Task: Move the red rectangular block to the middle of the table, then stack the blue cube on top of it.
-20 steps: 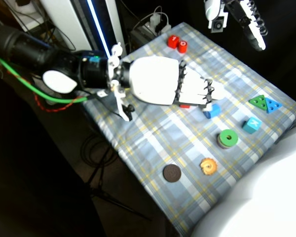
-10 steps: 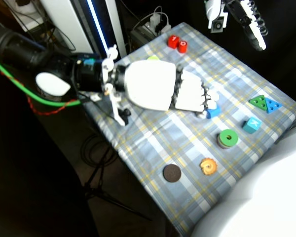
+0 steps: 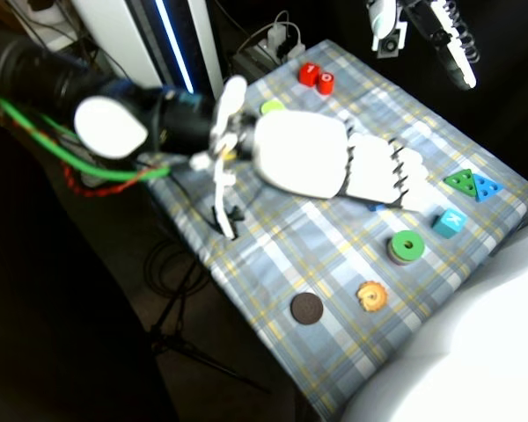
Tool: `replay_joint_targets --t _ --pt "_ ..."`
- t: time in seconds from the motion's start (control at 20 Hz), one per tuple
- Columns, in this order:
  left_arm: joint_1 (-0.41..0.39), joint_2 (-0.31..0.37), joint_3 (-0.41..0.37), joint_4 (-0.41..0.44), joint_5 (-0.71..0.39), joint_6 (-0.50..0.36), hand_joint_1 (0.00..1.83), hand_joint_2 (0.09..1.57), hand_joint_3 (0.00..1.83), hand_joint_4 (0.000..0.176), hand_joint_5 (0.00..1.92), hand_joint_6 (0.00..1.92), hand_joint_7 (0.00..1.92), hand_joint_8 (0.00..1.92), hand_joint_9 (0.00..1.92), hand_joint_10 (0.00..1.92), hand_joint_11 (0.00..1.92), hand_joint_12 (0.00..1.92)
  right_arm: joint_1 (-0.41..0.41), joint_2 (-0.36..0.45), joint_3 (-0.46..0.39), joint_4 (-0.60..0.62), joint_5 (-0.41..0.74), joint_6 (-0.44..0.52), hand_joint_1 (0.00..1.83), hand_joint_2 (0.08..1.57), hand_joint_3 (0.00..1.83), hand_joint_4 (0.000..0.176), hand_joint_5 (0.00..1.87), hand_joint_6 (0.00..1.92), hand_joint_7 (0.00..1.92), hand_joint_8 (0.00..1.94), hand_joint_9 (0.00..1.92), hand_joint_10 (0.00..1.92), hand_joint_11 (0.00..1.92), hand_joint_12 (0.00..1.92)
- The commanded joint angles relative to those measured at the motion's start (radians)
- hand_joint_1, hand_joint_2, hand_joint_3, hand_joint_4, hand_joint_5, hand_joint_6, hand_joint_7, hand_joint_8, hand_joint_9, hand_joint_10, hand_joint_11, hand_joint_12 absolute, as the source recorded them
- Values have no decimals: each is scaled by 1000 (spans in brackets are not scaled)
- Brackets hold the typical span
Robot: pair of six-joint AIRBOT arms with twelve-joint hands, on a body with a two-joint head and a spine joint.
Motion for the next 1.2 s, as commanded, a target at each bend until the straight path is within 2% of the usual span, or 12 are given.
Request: replay_joint_targets --t 0.0,0.15,0.25,0.3,0.35,0.5,0.7,0.75,0.8,0.85,0.95,1.15 --pt "-1 9 -6 6 -134 -7 900 1459 0 25 0 0 0 0 0 0 0 0 21 -12 2 -19 53 1 1182 1009 0 154 0 0 0 0 0 0 0 278" --pt "49 19 -19 -18 -190 -30 1061 1425 0 1 0 0 0 0 0 0 0 0 32 -57 16 -83 28 1 999 1038 9 149 0 0 8 3 17 7 0 386" --pt "88 19 -23 -32 -237 -69 1147 1403 0 8 0 0 0 0 0 0 0 0 32 -89 28 -106 21 0 933 1051 7 160 0 0 13 0 1 0 0 14" --pt "106 20 -27 -38 -260 -81 1166 1400 0 2 0 0 0 0 0 0 0 0 32 -104 33 -118 13 -1 925 1054 7 133 0 0 27 6 46 19 48 26" --pt "121 20 -31 -47 -277 -85 1134 1417 0 0 0 0 0 0 0 0 0 0 32 -115 34 -134 6 -2 953 1084 1 114 16 1 52 1 102 6 1 420" --pt "144 23 -43 -53 -305 -86 1101 1424 0 2 0 0 0 0 0 0 0 0 32 -129 31 -167 -7 -8 989 1064 0 84 71 12 107 7 175 24 0 587" --pt "166 27 -50 -61 -342 -104 953 1460 9 18 0 0 0 0 0 0 0 0 37 -129 21 -193 -8 -8 944 1103 6 95 36 1 66 3 163 6 0 530" --pt "172 30 -54 -67 -359 -107 946 1456 7 20 0 0 0 0 0 0 0 0 40 -129 14 -203 -10 -8 945 1088 0 68 90 10 103 6 200 19 0 787" --pt "182 35 -59 -72 -376 -108 946 1456 7 20 0 0 0 0 0 0 0 0 49 -129 2 -221 -13 -8 945 1088 0 68 90 10 103 6 200 19 0 787" --pt "187 39 -64 -74 -388 -108 928 1456 6 8 0 0 0 0 0 0 0 0 57 -129 -14 -240 -14 -8 930 1081 0 108 29 1 88 1 189 12 0 724" --pt "188 40 -67 -77 -392 -108 918 1460 5 0 0 0 0 0 0 0 0 0 71 -128 -44 -281 -17 -24 882 1099 3 84 38 6 111 4 204 15 0 969" --pt "189 39 -68 -80 -394 -108 987 1447 0 0 0 0 0 0 0 0 0 0 79 -128 -66 -281 -33 -69 857 1085 0 85 76 21 127 9 213 17 0 1015"
